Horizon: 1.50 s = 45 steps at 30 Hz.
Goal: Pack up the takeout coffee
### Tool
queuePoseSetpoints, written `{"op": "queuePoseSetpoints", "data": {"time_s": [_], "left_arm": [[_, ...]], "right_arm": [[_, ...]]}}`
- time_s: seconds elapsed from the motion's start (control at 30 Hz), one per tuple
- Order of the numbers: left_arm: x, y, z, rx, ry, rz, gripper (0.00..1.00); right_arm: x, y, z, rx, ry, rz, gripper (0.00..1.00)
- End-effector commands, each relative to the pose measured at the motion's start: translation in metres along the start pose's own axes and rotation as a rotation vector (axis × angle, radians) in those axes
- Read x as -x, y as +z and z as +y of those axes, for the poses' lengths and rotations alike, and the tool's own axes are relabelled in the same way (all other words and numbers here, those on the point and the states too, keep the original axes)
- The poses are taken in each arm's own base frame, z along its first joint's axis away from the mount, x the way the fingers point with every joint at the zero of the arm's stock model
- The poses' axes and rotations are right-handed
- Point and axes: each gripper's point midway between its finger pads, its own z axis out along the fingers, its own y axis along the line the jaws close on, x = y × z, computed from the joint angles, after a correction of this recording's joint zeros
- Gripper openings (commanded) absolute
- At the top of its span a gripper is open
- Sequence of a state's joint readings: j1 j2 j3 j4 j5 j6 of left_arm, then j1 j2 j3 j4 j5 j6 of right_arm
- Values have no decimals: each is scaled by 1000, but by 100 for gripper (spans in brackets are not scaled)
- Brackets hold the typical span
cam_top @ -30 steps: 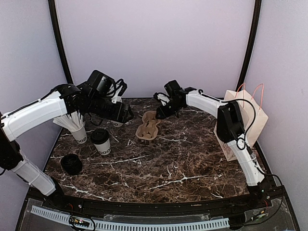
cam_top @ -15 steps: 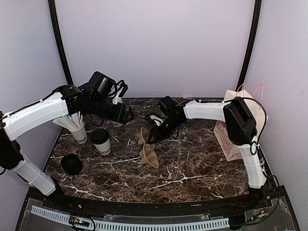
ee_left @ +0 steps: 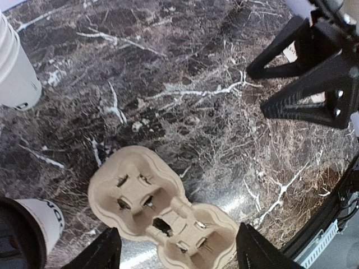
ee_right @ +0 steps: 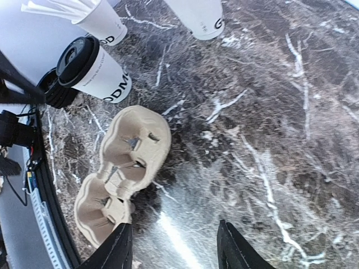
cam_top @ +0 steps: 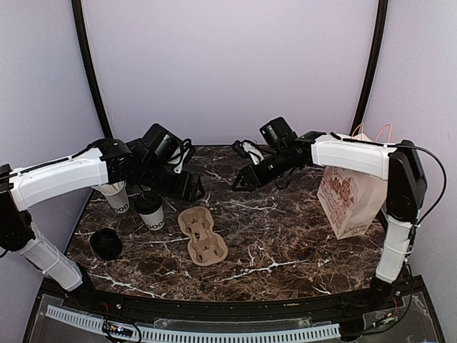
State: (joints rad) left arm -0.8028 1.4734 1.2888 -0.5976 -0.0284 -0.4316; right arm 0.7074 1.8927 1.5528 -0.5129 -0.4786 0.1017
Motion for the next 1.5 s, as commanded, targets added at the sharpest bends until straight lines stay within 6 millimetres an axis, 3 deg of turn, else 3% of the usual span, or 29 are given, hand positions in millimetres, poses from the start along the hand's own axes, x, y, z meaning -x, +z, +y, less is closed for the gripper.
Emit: {"op": "queuePoseSetpoints", "data": {"time_s": [0.0, 0.13, 0.4, 0.63, 0.87, 0.97, 1.07, 1.17, 1.27, 1.33, 1.47], "left_arm": [[-55, 26, -10, -5, -145, 180, 73], [-83, 53, -13, -23, -206, 260, 72], [-60, 98, -19, 33, -162, 269, 86], [-53, 139, -21, 27, -158, 319, 87], [-21, 145, -67, -158, 48, 216, 82], [-23, 141, -95, -269, 150, 210, 80], [-27, 134, -108, -313, 212, 216, 78], [-28, 126, -99, -257, 254, 225, 77], [-12, 108, -63, -36, 230, 164, 75], [-16, 93, -34, 110, 176, 175, 72], [-45, 84, -16, 181, 80, 268, 69]], "right_arm": [[8, -18, -14, -76, -101, -65, 51], [11, -29, -13, -107, -153, -91, 52], [7, -38, -13, -129, -173, -113, 52], [9, -60, -20, -180, -180, -164, 52], [16, -92, -47, -224, -110, -237, 51], [17, -99, -56, -224, -86, -256, 51], [17, -102, -60, -230, -80, -262, 51], [18, -104, -63, -234, -77, -265, 51], [18, -104, -64, -234, -76, -268, 51], [18, -104, -65, -234, -73, -268, 51], [21, -107, -67, -240, -71, -273, 51]]}}
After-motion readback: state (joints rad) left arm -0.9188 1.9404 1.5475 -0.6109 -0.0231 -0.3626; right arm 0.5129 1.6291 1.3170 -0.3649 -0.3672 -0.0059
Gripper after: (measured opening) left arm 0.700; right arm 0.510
